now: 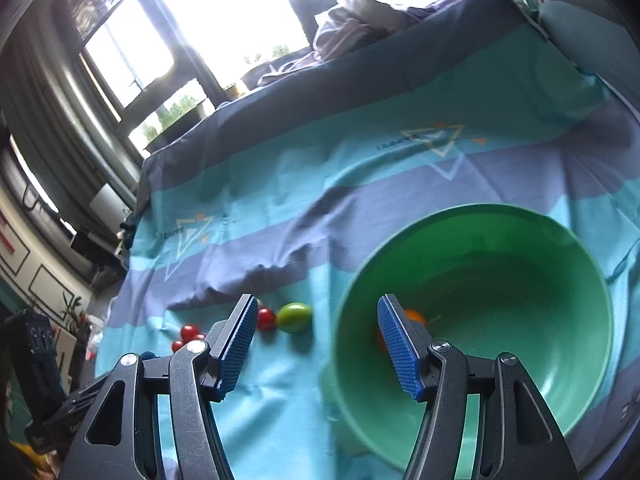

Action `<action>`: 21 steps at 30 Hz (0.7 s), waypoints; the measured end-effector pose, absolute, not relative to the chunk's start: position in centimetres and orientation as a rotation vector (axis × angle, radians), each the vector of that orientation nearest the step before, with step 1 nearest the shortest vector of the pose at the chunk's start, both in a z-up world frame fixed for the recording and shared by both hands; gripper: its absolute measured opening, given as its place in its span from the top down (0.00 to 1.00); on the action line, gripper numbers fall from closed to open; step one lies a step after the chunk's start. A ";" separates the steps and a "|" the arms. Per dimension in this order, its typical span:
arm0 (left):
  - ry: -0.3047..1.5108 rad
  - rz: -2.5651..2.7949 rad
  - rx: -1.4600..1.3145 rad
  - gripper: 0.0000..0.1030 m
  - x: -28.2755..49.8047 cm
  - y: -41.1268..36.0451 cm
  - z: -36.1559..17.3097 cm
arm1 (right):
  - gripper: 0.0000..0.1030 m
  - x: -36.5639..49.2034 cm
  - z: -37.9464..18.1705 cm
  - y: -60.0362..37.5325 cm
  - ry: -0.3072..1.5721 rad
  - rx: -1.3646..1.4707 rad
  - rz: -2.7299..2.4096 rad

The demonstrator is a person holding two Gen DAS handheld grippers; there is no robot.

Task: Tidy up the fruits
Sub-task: 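Move the right gripper back to the second mandarin orange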

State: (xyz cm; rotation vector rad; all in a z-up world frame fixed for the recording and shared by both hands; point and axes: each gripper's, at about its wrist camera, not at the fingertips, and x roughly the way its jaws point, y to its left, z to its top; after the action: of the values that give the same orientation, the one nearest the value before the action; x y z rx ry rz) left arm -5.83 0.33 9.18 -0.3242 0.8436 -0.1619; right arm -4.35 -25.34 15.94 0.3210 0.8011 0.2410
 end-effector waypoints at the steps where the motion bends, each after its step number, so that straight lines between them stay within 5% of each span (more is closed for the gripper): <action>1: 0.847 -0.126 -0.345 0.31 -5.8 1.4 8.7 | 0.38 -4.5 15.9 -24.4 0.795 0.306 0.248; 21: 0.849 -0.001 -0.368 0.31 -6.9 8.1 7.2 | 0.38 -4.0 12.7 -13.6 0.958 0.136 0.375</action>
State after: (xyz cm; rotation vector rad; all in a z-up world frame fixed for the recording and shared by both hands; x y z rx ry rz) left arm -6.86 8.15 7.23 -0.3685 0.8488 -0.0007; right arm -3.95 -13.57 12.73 0.1362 0.9577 0.3751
